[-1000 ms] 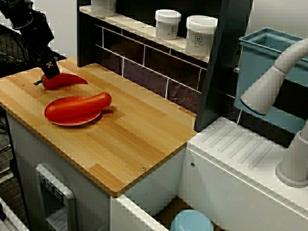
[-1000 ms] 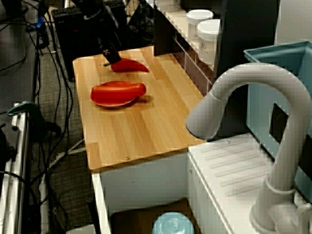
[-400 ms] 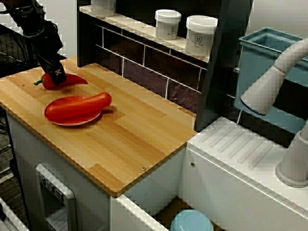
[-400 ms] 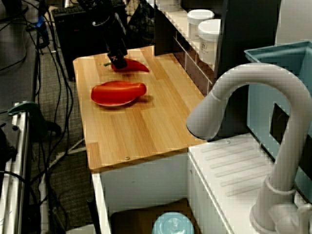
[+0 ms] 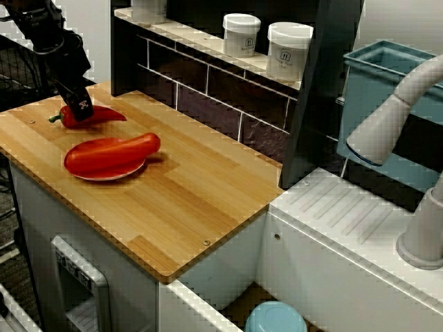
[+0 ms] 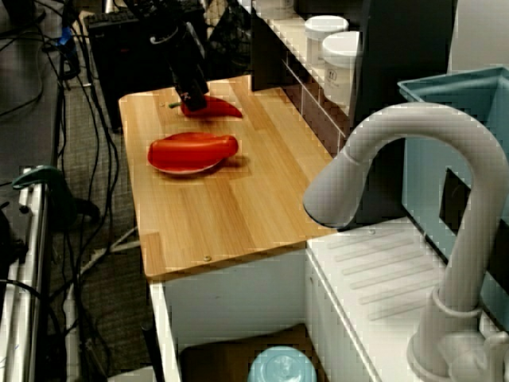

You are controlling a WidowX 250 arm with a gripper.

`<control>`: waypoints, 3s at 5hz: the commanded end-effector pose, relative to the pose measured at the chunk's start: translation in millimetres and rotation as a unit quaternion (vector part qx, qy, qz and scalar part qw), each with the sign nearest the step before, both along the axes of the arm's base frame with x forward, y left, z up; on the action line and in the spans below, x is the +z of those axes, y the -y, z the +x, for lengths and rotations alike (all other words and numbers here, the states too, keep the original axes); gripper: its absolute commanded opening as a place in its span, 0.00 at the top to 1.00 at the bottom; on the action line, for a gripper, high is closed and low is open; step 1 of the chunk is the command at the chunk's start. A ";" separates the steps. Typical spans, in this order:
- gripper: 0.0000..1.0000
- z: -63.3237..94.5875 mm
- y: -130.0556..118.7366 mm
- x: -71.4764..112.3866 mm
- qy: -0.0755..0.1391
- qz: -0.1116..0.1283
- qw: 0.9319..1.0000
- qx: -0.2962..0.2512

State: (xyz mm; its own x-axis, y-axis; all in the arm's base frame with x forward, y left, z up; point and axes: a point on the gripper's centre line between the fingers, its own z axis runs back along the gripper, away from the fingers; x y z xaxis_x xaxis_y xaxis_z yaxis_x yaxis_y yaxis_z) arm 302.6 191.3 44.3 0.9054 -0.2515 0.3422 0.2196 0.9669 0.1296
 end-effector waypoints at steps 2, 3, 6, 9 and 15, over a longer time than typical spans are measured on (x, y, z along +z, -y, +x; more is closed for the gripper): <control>1.00 -12.5 -9.4 13.6 0.014 0.006 1.000 0.008; 1.00 -15.0 -11.3 27.8 0.017 -0.009 1.000 0.008; 1.00 -29.0 0.9 60.6 0.023 -0.036 0.999 -0.021; 0.00 -43.2 -1.3 64.8 0.033 -0.020 0.999 -0.006; 0.00 -26.4 -5.6 29.1 0.019 0.014 1.000 -0.012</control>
State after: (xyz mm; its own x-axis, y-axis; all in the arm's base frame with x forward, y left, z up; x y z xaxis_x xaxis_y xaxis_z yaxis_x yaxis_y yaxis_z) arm 282.7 187.5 57.8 0.8986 -0.2696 0.3461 0.2412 0.9626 0.1235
